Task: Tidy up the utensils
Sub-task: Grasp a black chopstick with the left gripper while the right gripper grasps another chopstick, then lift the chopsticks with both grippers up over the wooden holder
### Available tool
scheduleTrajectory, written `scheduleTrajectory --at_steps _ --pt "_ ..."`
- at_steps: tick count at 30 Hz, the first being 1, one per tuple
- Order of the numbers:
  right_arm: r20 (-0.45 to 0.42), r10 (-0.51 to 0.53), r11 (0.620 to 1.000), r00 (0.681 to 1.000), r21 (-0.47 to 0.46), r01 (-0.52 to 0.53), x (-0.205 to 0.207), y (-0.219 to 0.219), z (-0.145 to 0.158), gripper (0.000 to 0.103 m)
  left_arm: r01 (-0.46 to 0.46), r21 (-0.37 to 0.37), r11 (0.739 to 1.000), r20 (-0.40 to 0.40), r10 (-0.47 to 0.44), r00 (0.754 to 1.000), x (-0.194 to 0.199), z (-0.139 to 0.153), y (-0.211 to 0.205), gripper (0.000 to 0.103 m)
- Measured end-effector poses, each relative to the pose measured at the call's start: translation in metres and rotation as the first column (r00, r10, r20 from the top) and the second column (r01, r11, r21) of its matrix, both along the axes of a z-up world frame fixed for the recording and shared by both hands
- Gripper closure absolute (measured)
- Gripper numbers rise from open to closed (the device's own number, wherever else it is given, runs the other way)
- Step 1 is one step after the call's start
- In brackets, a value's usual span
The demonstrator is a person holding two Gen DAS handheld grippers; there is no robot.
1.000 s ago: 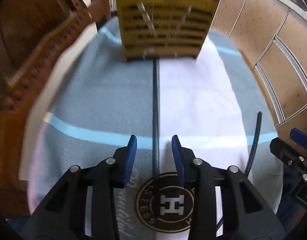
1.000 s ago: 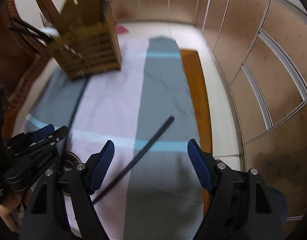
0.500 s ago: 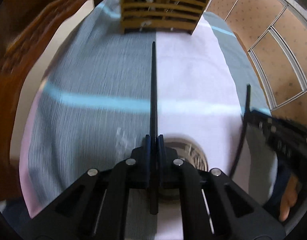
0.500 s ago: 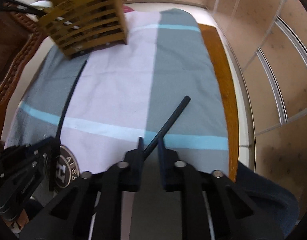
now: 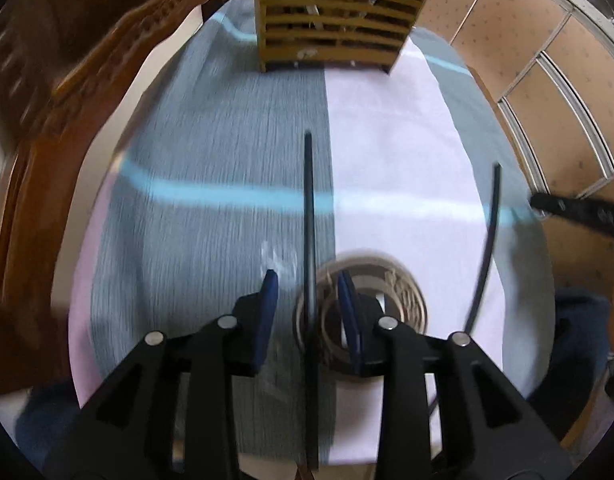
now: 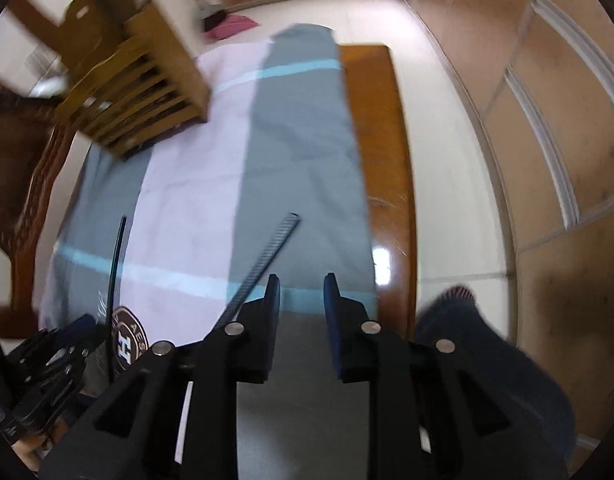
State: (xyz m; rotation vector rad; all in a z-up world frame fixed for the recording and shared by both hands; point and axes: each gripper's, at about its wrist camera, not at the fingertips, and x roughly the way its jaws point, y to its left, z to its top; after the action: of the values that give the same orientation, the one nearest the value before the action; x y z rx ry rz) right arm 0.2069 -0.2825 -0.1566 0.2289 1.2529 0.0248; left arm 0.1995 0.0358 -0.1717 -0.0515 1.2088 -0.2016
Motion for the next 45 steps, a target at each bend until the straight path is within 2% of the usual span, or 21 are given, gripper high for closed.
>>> scheduleTrajectory --at_steps 2,9,13,17,20,21,22,23,24,27,30,34,38,41,45 --pt "-0.017 -0.039 0.999 0.999 0.021 0.039 0.003 -0.005 -0.003 0.08 0.003 0.01 1.0 0.007 -0.003 1.0 0.015 0.001 -0.001 0.073" --pt "-0.051 -0.078 0.996 0.996 0.043 0.08 0.035 0.01 -0.014 0.08 0.023 0.085 0.996 -0.016 -0.022 1.0 0.062 -0.011 -0.012 0.071" --pt "-0.09 -0.1 0.995 0.991 -0.005 0.1 0.054 0.02 -0.023 0.069 0.045 0.112 0.993 -0.034 -0.042 0.999 0.084 -0.012 -0.018 0.061" --pt "-0.105 -0.093 0.994 0.99 -0.075 0.085 0.065 0.031 -0.027 0.068 0.056 0.122 0.991 -0.049 -0.05 0.998 0.104 -0.011 -0.023 0.058" --pt "-0.096 -0.084 0.992 0.992 -0.105 0.074 0.069 0.037 -0.028 0.068 0.071 0.115 0.991 -0.046 -0.066 0.997 0.112 -0.01 -0.028 0.071" --pt "-0.091 -0.078 0.991 0.993 -0.115 0.067 0.07 0.039 -0.028 0.07 0.075 0.114 0.991 -0.043 -0.07 0.997 0.114 -0.008 -0.033 0.084" --pt "-0.084 -0.071 0.991 0.994 -0.121 0.06 0.07 0.04 -0.028 0.079 0.078 0.11 0.991 -0.041 -0.074 0.996 0.115 -0.007 -0.035 0.097" --pt "-0.074 -0.059 0.99 0.996 -0.133 0.049 0.07 0.043 -0.028 0.086 0.076 0.104 0.992 -0.045 -0.072 0.996 0.116 -0.007 -0.035 0.098" --pt "-0.073 -0.052 0.991 0.996 -0.128 0.042 0.07 0.043 -0.027 0.09 0.072 0.1 0.992 -0.046 -0.067 0.997 0.118 -0.006 -0.035 0.098" --pt "-0.06 -0.043 0.996 0.997 -0.087 0.038 0.067 0.041 -0.021 0.091 0.062 0.078 0.995 -0.037 -0.059 0.998 0.12 -0.001 -0.042 0.098" --pt "-0.006 -0.023 0.996 1.0 -0.084 0.022 0.057 0.045 0.0 0.091 0.045 0.059 0.997 0.008 -0.046 0.999 0.113 0.02 -0.036 0.098" --pt "0.096 0.006 0.997 0.995 -0.073 0.001 0.042 0.052 0.042 0.092 0.022 0.042 0.999 0.138 -0.028 0.99 0.097 0.074 -0.027 0.098" --pt "0.234 0.042 0.996 0.971 -0.087 -0.022 0.022 0.058 0.098 0.093 -0.007 0.036 0.999 0.289 -0.004 0.957 0.056 0.132 -0.023 0.098" --pt "0.341 0.068 0.994 0.938 -0.106 -0.034 -0.002 0.065 0.139 0.094 -0.023 0.039 0.999 0.376 0.007 0.926 0.031 0.165 -0.01 0.098" --pt "0.437 0.095 0.991 0.894 -0.124 -0.045 -0.027 0.075 0.174 0.095 -0.037 0.041 0.998 0.453 0.014 0.891 0.005 0.194 0.001 0.098"
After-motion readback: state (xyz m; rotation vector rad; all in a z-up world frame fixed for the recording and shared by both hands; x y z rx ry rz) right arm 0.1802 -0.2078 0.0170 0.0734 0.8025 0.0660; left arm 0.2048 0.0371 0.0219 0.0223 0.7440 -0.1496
